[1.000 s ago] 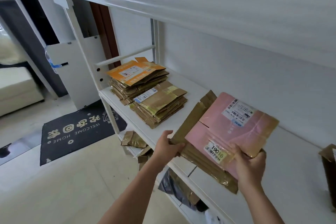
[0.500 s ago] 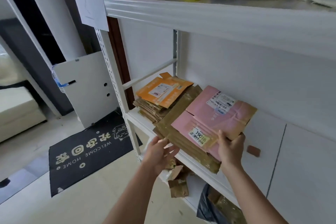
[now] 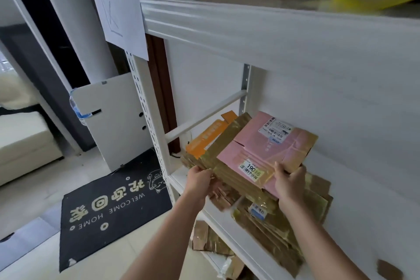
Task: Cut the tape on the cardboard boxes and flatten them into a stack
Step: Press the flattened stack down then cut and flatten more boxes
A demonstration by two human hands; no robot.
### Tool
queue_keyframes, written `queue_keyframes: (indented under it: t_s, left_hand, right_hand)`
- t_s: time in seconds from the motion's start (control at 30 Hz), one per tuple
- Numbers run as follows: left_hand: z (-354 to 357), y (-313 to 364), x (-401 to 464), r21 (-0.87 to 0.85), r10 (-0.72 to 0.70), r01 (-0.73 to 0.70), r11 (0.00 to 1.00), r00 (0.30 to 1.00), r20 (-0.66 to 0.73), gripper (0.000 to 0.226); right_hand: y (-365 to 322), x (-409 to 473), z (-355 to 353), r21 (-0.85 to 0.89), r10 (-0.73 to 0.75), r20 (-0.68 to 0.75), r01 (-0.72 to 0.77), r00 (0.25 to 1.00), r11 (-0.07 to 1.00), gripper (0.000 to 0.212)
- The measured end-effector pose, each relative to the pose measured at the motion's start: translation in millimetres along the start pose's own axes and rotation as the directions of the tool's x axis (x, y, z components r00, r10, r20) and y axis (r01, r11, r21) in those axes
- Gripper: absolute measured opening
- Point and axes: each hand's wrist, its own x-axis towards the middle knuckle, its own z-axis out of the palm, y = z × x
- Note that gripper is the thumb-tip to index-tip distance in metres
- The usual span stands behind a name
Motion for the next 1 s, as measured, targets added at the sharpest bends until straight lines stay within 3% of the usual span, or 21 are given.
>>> queue_keyframes:
  t_s: [0.23, 0.33, 0.37, 0.47, 0.53, 0.57, 0.63, 0.7, 0.8, 1.0]
  left_hand:
    - [7.3, 27.4, 74.0, 0.303, 0.043, -0.004, 0.953, 0.991, -0.123, 0.019]
    - [10.2, 40.7, 86.6, 0.448, 0.077, -0.017, 0.894, 0.990, -0.116, 0.040]
    - [9.6, 41.1, 92.1, 0.543, 0.100, -0.027, 0.839, 0.989, -0.105, 0.058]
    - [3.0, 39.2, 98.8, 0.841, 0.318, -0.200, 0.503, 0.947, 0.035, 0.089]
    - [-0.1, 39.4, 113.3, 0.888, 0.346, -0.353, 0.295, 0.906, 0.245, 0.087]
    - [-0.9, 39.7, 121.7, 0.876, 0.273, -0.411, 0.254, 0.899, 0.342, 0.082]
    - [-4.2, 40.4, 133.4, 0.845, 0.094, -0.457, 0.278, 0.888, 0.450, 0.074]
    - [-10.5, 37.9, 142.9, 0.850, 0.033, -0.434, 0.299, 0.895, 0.445, 0.072]
    - [-20.2, 34.4, 153.2, 0.870, 0.081, -0.380, 0.314, 0.924, 0.375, 0.073]
    - [-15.6, 40.3, 150.5, 0.867, 0.026, -0.493, 0.076, 0.870, 0.492, 0.044]
  right_hand:
    - [-16.0, 43.0, 63.6, -0.099, 0.072, -0.047, -0.076, 0.996, 0.992, 0.049]
    - [-10.3, 54.3, 93.9, -0.050, 0.121, -0.046, -0.124, 0.992, 0.991, 0.043]
    - [-6.5, 54.7, 102.6, -0.051, 0.135, -0.057, -0.138, 0.989, 0.989, 0.042]
    - [4.5, 52.8, 121.2, -0.122, 0.117, -0.083, -0.126, 0.990, 0.984, 0.045]
    - [6.7, 49.7, 128.9, -0.157, 0.125, -0.097, -0.139, 0.987, 0.978, 0.045]
    - [7.8, 48.9, 131.4, -0.172, 0.124, -0.111, -0.142, 0.986, 0.975, 0.044]
    - [8.5, 47.4, 135.3, -0.196, 0.128, -0.138, -0.154, 0.982, 0.969, 0.045]
    - [9.4, 46.7, 139.0, -0.232, 0.078, -0.174, -0.118, 0.982, 0.966, 0.043]
    - [9.0, 46.7, 144.6, -0.284, 0.028, -0.233, -0.096, 0.972, 0.954, 0.044]
    - [5.9, 41.2, 142.1, -0.355, -0.019, -0.326, -0.104, 0.945, 0.929, 0.046]
